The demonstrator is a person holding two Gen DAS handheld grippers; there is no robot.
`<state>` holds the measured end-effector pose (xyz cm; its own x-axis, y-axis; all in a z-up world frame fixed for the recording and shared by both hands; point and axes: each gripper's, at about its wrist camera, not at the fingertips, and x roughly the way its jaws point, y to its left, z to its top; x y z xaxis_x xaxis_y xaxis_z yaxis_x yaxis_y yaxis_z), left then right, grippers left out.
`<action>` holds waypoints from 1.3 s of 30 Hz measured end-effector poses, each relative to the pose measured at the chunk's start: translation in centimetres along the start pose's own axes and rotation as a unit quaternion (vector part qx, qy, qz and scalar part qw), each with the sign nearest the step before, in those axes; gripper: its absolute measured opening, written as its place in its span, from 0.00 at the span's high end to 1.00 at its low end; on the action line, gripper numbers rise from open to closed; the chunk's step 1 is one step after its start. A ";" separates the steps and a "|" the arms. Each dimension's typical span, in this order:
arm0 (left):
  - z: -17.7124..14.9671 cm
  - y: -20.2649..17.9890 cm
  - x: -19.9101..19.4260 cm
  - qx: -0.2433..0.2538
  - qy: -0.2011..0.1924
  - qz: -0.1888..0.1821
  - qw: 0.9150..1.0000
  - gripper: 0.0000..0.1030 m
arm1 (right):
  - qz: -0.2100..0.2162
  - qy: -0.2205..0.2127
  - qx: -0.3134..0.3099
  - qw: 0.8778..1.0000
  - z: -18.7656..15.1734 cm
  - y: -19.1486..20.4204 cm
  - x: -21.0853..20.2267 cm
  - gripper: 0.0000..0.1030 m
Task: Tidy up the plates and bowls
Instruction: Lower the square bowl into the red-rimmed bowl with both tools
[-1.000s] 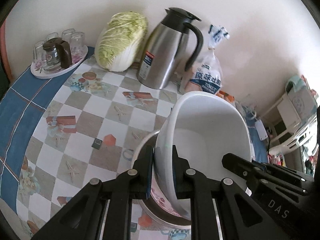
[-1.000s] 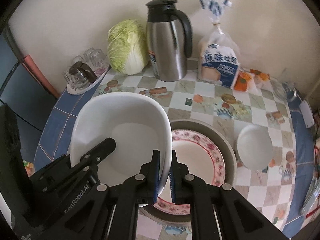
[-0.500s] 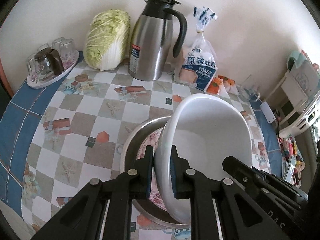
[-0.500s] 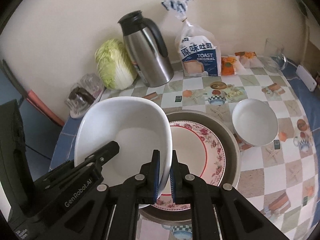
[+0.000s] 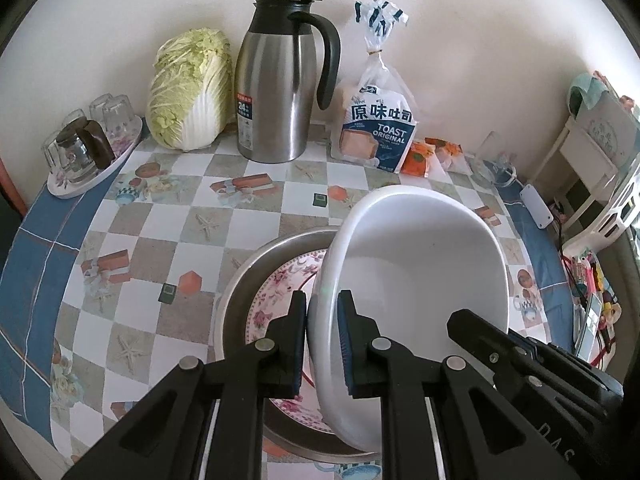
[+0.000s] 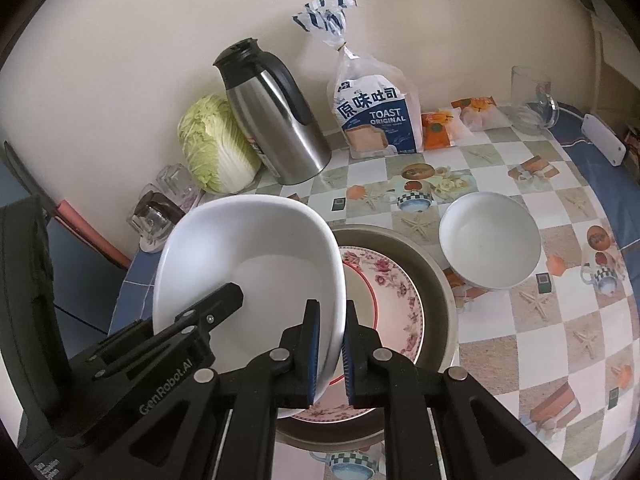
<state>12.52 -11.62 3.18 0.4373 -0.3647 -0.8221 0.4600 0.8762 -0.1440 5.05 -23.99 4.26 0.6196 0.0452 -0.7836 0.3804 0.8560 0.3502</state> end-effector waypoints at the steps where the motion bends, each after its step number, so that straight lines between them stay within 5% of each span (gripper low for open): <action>1: 0.0 -0.1 0.1 0.001 0.001 0.001 1.000 0.85 | 0.000 0.000 0.001 1.000 0.0 -0.1 0.0 0.87; 39: -0.3 -0.7 4.3 0.015 0.055 0.036 0.998 0.85 | -0.002 0.039 0.031 0.999 0.0 -1.8 3.6 0.88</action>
<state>13.82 -13.70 -0.43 0.3824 -0.2628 -0.8858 0.4541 0.8884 -0.0675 6.59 -25.37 0.85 0.5638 0.0845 -0.8216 0.4259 0.8225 0.3769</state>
